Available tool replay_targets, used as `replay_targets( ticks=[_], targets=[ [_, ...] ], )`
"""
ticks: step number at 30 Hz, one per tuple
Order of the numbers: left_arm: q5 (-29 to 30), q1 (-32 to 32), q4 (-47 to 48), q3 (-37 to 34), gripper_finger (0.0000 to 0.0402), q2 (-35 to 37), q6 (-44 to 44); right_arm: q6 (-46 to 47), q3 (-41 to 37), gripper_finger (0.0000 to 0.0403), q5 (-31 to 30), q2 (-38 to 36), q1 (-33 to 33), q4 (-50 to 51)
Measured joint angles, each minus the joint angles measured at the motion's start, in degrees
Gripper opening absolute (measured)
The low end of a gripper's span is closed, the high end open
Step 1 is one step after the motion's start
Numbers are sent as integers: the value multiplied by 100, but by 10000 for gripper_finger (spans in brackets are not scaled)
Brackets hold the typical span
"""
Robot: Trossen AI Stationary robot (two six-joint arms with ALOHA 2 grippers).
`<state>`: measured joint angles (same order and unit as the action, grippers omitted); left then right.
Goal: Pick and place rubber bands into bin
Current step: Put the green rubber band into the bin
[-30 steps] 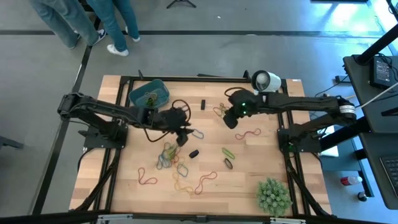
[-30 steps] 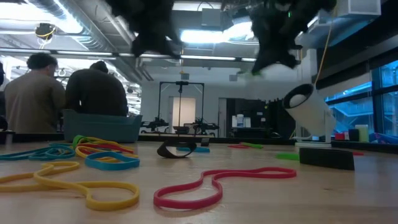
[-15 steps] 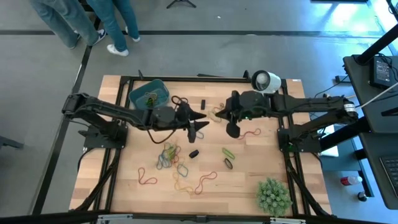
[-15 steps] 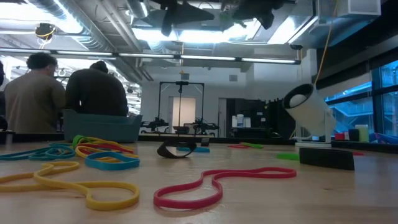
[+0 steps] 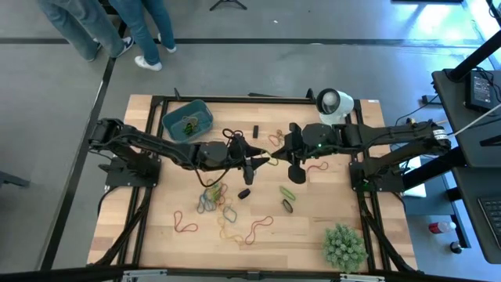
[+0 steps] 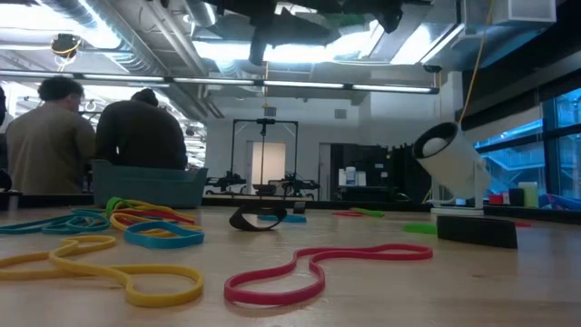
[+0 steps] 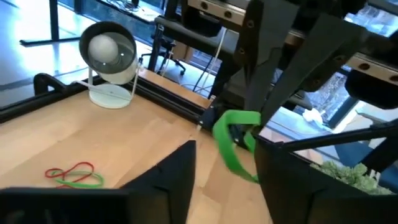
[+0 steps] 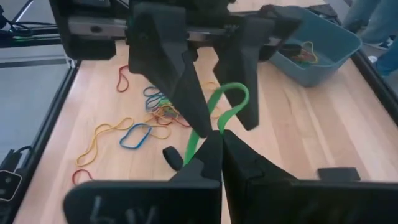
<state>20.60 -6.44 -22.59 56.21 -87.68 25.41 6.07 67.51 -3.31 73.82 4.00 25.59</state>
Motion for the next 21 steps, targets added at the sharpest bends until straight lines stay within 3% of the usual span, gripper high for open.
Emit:
replay_targets(
  ticks=[7,14,21],
  targets=[
    [-14,0,-1,0,12,0,-19,282,0,9,0,0,4,277],
    [-76,194,97,0,4,3,331,642,-183,45,-2,-7,-34,338],
    [-300,727,1741,0,4,313,912,1184,-730,108,-7,-9,-273,30]
  ],
)
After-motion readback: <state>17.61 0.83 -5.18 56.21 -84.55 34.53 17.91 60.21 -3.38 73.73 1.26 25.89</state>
